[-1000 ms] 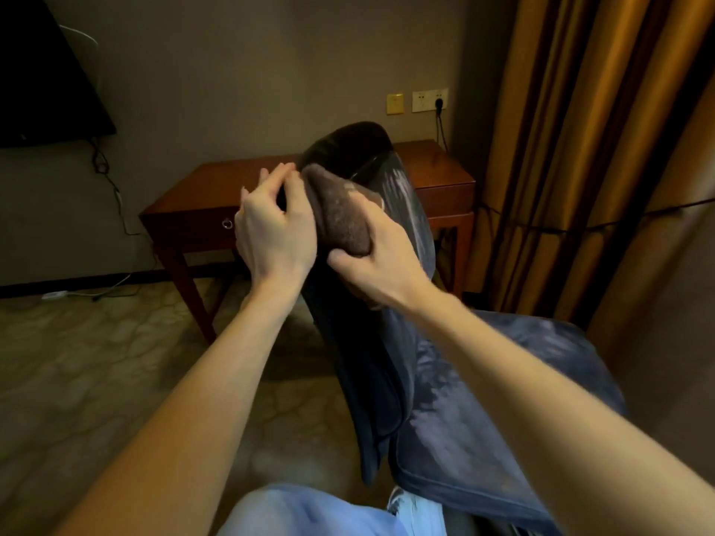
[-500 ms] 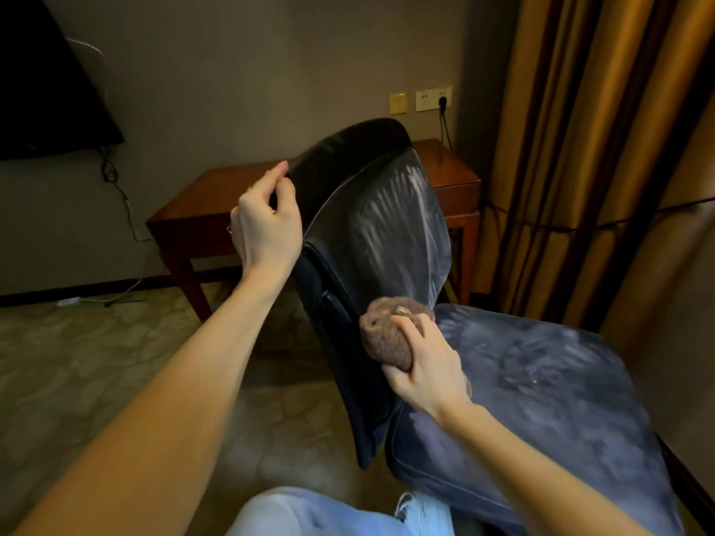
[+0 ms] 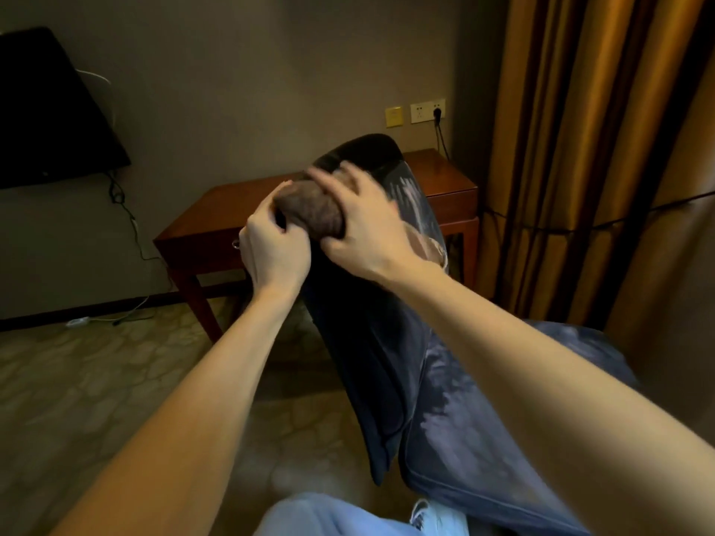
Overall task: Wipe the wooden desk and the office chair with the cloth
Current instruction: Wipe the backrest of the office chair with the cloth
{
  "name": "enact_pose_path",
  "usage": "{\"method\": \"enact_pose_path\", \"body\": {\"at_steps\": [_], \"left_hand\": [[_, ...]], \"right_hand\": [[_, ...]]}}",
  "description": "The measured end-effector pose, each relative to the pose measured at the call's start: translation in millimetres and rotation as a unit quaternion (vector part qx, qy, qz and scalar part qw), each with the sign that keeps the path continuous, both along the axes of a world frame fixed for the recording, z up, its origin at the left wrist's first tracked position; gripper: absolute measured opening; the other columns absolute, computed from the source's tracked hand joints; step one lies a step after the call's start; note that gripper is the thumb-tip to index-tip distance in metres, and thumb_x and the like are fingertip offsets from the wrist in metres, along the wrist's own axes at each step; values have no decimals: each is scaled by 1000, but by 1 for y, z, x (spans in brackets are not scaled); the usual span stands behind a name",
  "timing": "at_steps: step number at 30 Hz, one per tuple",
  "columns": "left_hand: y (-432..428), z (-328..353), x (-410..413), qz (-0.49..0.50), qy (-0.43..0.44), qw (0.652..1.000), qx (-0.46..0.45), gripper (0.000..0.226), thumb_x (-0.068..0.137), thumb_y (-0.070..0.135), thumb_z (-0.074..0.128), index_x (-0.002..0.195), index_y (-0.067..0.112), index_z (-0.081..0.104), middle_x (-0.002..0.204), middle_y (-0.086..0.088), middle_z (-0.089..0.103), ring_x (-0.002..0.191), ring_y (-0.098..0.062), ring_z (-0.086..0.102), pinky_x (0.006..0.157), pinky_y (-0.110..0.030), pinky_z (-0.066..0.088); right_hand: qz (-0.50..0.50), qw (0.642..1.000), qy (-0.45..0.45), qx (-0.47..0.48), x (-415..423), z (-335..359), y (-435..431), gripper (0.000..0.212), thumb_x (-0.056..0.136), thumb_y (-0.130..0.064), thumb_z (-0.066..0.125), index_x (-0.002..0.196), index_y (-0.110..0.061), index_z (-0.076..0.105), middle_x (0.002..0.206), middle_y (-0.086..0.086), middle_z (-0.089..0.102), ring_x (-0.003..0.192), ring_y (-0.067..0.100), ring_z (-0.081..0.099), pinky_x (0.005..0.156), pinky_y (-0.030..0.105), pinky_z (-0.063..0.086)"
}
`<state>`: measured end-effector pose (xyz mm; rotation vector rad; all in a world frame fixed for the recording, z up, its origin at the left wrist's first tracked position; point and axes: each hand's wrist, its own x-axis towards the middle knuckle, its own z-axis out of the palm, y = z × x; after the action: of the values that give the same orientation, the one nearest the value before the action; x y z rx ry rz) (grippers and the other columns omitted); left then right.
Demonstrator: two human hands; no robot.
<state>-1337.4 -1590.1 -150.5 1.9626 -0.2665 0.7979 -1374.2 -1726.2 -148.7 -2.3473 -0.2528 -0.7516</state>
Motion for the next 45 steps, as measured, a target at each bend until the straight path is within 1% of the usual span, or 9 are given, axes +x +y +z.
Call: {"method": "enact_pose_path", "body": {"at_steps": [4,9,20,26,32,34,36,40,45], "left_hand": [[6,-7,1,-22,-14,999,-19,39,103,30,47,135,22,68,133,7,69,127,-11,61,109,-30,49],[-3,-4,-5,-42,-13,997,-66,37,100,28,54,133,21,69,131,9,69,124,-1,60,105,-16,48],[-7,1,-20,-43,4,997,-61,41,96,31,54,135,26,67,130,8,70,121,-9,64,108,-35,52],[-10,-3,-26,-33,-21,996,-75,40,94,27,54,131,23,69,129,9,70,122,-3,61,109,-30,50],[-6,-8,-19,-1,-26,997,-68,47,83,36,57,126,25,74,120,12,72,112,4,64,102,-22,51],[-7,-7,-19,-9,-30,997,-68,47,83,38,56,125,25,74,118,13,72,110,6,65,99,-18,52],[-10,-6,-17,-18,-34,997,-73,45,83,36,57,124,26,74,116,15,72,107,10,63,96,-13,51],[-9,-5,-13,-21,-30,997,-75,41,87,29,57,124,25,74,116,17,70,104,19,59,94,-8,48],[-9,-2,-15,-64,-20,993,-96,43,86,18,58,127,18,71,127,6,69,120,2,61,104,-16,48]], "right_hand": [[46,995,-15,91,-1,-46,8,72,78,-19,68,147,-21,50,151,2,50,143,19,38,118,37,29],[-32,986,-49,154,-31,-129,-8,64,69,-24,61,133,-24,60,133,-3,59,123,26,58,99,43,50],[-155,923,265,233,-110,-215,-56,51,66,-36,57,116,-46,61,111,-7,74,108,26,69,90,43,55],[-93,954,9,283,-87,-134,-12,69,75,-20,69,135,-47,51,141,-14,57,134,12,52,110,31,42],[-145,949,-90,265,-80,-178,25,55,64,-18,69,119,-22,68,125,-3,64,120,18,57,106,21,37],[-171,938,-92,287,-81,-204,28,54,65,-23,65,119,-22,68,125,-1,64,119,22,60,107,34,44],[-188,923,-77,325,-83,-219,27,55,65,-29,61,120,-29,63,125,-6,62,117,24,63,100,44,50],[-236,845,59,476,-95,-245,19,50,74,-29,62,123,-38,63,130,-10,64,117,20,62,95,33,45],[-237,837,154,468,-100,-264,-10,62,66,-37,58,128,-35,63,116,0,72,111,26,67,100,43,52]]}}
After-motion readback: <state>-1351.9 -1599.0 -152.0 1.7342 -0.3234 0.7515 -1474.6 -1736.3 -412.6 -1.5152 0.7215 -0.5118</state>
